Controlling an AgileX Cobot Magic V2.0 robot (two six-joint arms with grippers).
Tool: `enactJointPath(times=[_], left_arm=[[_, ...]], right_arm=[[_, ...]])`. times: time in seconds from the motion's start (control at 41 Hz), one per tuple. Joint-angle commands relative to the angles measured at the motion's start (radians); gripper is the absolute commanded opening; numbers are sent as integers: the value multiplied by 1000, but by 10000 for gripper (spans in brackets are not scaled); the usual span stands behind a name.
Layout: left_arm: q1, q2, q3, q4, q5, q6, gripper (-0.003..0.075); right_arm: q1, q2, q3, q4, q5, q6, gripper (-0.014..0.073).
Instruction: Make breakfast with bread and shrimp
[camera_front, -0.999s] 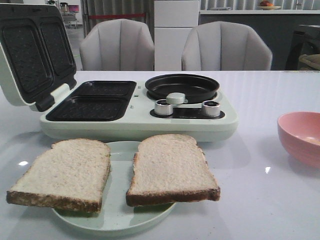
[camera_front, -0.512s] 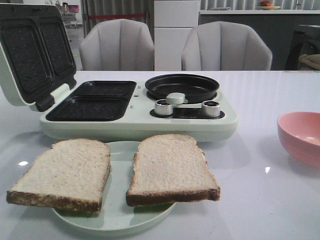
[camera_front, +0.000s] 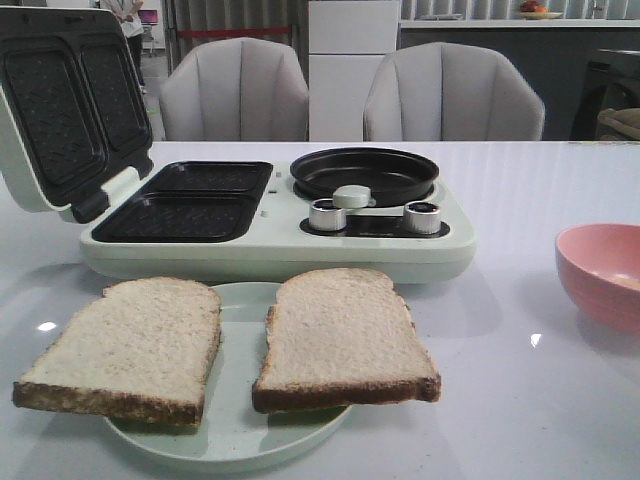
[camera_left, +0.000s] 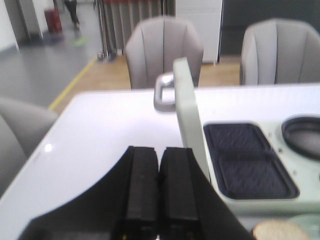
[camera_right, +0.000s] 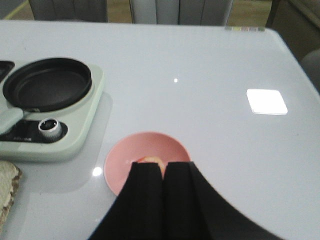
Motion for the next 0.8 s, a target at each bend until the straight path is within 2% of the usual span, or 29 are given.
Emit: enactJointPath(times=[0.0, 0.268, 0.341, 0.439, 0.536, 0.585, 0.658, 0.78], left_arm=[[-3, 45, -3, -10, -45, -9, 99], [-3, 90, 60, -49, -40, -9, 100], [-3, 105, 60, -51, -28, -9, 122], [-3, 125, 60, -51, -22, -9, 258], [-3, 142, 60, -51, -20, -9, 499], [-3, 152, 60, -48, -18, -9, 578], [-3, 166, 60, -43, -18, 1, 625], [-11, 198, 60, -47, -20, 41, 624]], right_arm=[[-1, 63, -32, -5, -44, -5, 22], [-1, 190, -32, -5, -8, -5, 22], [-1, 214, -32, -5, -1, -5, 35], [-1, 242, -32, -5, 3, -5, 153], [-1, 258, -32, -5, 2, -5, 342], [-1, 258, -32, -5, 2, -5, 431], [-1, 258, -32, -5, 3, -5, 492], [-1, 258, -32, -5, 3, -5, 501]])
